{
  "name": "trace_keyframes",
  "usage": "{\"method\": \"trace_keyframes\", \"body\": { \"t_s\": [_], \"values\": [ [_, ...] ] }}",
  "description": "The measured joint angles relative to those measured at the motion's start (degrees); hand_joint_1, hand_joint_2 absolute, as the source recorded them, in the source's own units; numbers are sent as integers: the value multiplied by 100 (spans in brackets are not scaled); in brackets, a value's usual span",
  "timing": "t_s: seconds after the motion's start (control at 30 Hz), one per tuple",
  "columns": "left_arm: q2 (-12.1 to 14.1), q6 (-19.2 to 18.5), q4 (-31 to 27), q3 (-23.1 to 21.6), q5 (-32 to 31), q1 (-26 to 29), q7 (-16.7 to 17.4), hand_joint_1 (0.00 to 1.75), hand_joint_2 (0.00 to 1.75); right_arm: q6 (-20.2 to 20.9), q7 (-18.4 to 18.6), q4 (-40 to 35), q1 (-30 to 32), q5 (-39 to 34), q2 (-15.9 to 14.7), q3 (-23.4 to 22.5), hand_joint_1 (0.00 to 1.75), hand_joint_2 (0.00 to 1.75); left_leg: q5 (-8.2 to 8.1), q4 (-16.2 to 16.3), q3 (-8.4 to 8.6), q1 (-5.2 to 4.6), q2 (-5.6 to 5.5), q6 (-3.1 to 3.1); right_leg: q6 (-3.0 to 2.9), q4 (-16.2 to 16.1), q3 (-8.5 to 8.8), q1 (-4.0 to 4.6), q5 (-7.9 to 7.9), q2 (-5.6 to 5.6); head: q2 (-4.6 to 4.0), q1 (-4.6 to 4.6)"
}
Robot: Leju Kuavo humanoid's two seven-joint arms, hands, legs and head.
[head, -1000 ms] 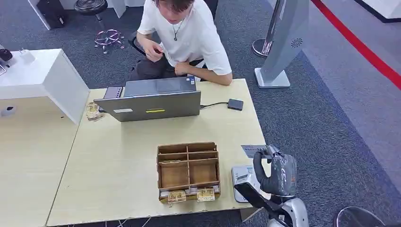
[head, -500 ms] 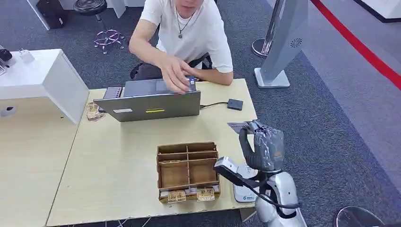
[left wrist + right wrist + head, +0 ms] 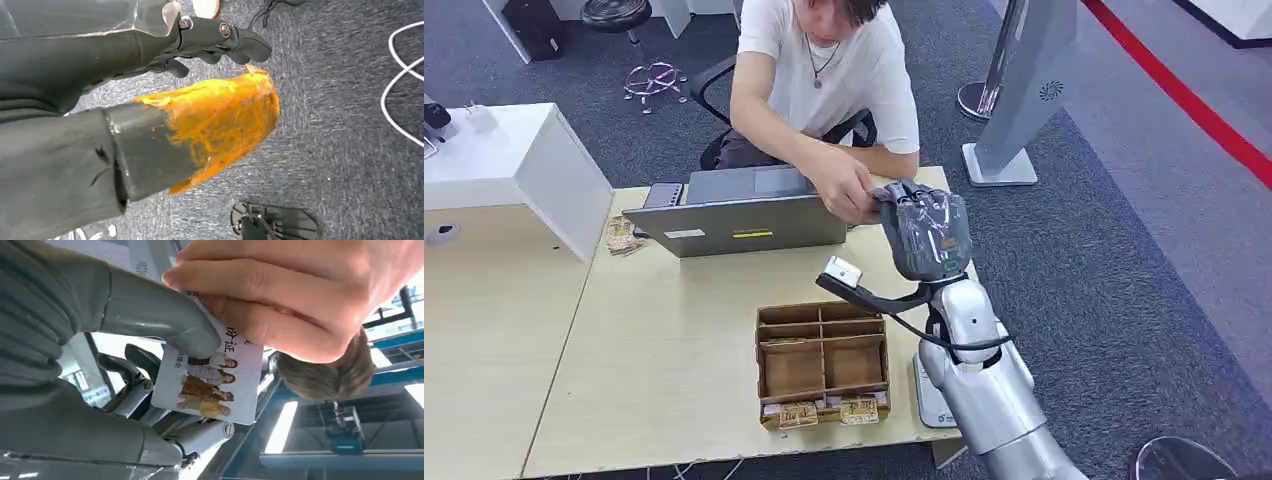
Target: Pass the card to the sensor for recognition and then transmit it.
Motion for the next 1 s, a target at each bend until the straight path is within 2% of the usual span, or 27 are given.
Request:
{"method": "trace_keyframes", "body": {
  "t_s": [0.03, 0.07, 0.1, 0.37, 1.0],
  "values": [
    [0, -4, 0, 0, 0, -1, 0, 0, 0, 4, 4, 78, -71, 0, 0, 41, 175, 175, 0, 0, -1, 0, 0, 0, 0, 0, -1, 0, 0, 0, 0, -2],
    [0, -9, 0, 0, 0, -5, 0, 0, 0, 4, 9, 155, -145, -26, 0, 83, 52, 175, 0, 0, -2, 0, 0, 0, 0, 0, -2, 0, 0, 0, 0, -2],
    [0, -15, 0, 0, -4, -11, 7, 0, 0, 4, 15, 240, -217, -135, 0, 127, 0, 175, 0, 0, -2, 0, 0, 0, 0, 0, -3, 0, 0, 0, 0, -2],
    [15, -66, 0, -2, -44, -53, 140, 0, 0, 15, -212, 553, -412, -1324, 2, 426, 0, 175, 0, 0, -3, 0, -1, 0, 0, 0, -4, 0, 0, -1, 0, -2],
    [85, -26, 0, 0, 98, 67, 105, 0, 0, -4, -585, -168, 511, -1884, -194, 590, 0, 175, -1, 0, -14, 0, 0, 0, 0, -1, -16, 0, 0, -1, 0, -2]
  ]
}}
